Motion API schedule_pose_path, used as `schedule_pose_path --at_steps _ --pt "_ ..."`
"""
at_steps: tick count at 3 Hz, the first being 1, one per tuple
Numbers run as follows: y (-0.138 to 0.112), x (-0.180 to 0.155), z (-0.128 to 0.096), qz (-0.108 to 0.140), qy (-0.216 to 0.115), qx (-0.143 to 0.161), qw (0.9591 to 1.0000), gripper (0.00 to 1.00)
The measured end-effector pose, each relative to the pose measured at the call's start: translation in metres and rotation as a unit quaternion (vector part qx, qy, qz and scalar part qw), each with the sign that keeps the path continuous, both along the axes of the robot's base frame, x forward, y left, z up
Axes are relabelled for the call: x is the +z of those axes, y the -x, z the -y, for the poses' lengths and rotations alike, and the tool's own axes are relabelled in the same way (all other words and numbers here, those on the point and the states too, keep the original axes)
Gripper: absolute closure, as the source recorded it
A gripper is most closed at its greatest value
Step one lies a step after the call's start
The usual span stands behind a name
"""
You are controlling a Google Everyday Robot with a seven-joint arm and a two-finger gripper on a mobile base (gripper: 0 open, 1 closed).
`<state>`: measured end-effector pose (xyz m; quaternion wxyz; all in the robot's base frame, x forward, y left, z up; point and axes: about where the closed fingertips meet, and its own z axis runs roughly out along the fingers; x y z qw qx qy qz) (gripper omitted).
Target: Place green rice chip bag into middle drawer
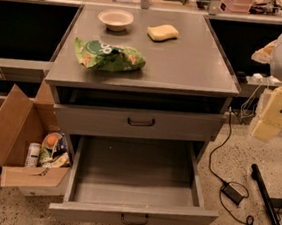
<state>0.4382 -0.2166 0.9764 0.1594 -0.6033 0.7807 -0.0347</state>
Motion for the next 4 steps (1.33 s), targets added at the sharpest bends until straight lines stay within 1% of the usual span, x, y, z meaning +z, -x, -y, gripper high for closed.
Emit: schedule_pose_path --at_steps 1,2,3,4 --pt "0.0 0.002 -0.002 0.008 -0.002 0.001 1.0 0.0" --pt "-0.031 0.003 -0.017 0.035 -0.004 0.031 0.9989 0.0" --pt "-0.089 0.005 -0.049 0.069 -0.019 0.084 0.9939 0.0" --pt "-0.14 0.005 -0.093 0.089 -0.056 0.133 0.9855 0.0"
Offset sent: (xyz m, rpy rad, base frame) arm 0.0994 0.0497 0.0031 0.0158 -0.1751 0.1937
